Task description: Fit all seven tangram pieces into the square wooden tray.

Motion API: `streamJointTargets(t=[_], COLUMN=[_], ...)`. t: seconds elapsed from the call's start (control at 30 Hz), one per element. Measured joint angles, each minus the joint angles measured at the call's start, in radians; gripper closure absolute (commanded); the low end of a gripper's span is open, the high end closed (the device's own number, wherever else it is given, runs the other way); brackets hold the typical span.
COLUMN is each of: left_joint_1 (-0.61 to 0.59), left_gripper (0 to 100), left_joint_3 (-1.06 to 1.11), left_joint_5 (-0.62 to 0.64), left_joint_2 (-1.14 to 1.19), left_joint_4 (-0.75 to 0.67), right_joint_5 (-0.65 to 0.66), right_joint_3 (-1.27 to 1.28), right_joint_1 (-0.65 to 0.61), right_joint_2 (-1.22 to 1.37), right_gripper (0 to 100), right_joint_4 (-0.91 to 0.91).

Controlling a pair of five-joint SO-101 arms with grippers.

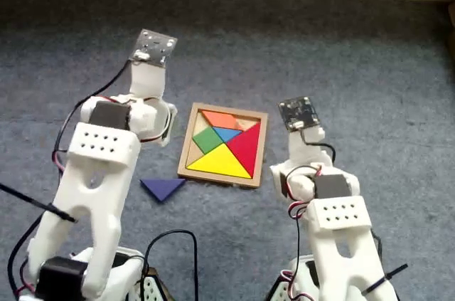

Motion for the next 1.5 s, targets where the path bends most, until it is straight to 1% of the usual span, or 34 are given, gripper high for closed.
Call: streamJointTargets(t=[0.17,0.33,0.5,0.67,0.83,0.97,1.13,1.23,1.4,1.5], left_joint_1=[0.094,0.147,0.175,0.178,0.178,0.178,0.178,0.178,0.178,0.178], left_gripper=[80,74,73,71,71,71,71,71,81,86], left_joint_3=[-0.242,-0.562,-0.918,-1.272,-1.524,-1.602,-1.616,-1.617,-1.617,-1.617], left_joint_5=[0.003,0.051,0.124,0.166,0.173,0.173,0.190,0.270,0.397,0.448], left_joint_2=[0.285,0.600,0.905,1.181,1.384,1.428,1.428,1.430,1.430,1.430], left_joint_4=[0.109,0.232,0.382,0.514,0.555,0.560,0.560,0.560,0.563,0.563], right_joint_5=[-0.077,-0.106,-0.107,-0.107,-0.107,-0.107,-0.107,-0.107,-0.107,-0.107], right_joint_3=[0.054,0.069,0.072,0.072,0.072,0.072,0.072,0.072,0.092,0.092], right_joint_1=[0.060,0.086,0.089,0.092,0.092,0.092,0.092,0.092,0.092,0.092], right_joint_2=[-0.008,-0.009,-0.012,-0.012,-0.012,-0.012,-0.012,-0.012,-0.014,-0.014], right_gripper=[83.2,83.2,83.2,83.2,83.2,83.2,83.2,83.2,83.2,83.2], right_joint_4=[-0.087,-0.133,-0.155,-0.155,-0.155,-0.155,-0.155,-0.155,-0.155,-0.155])
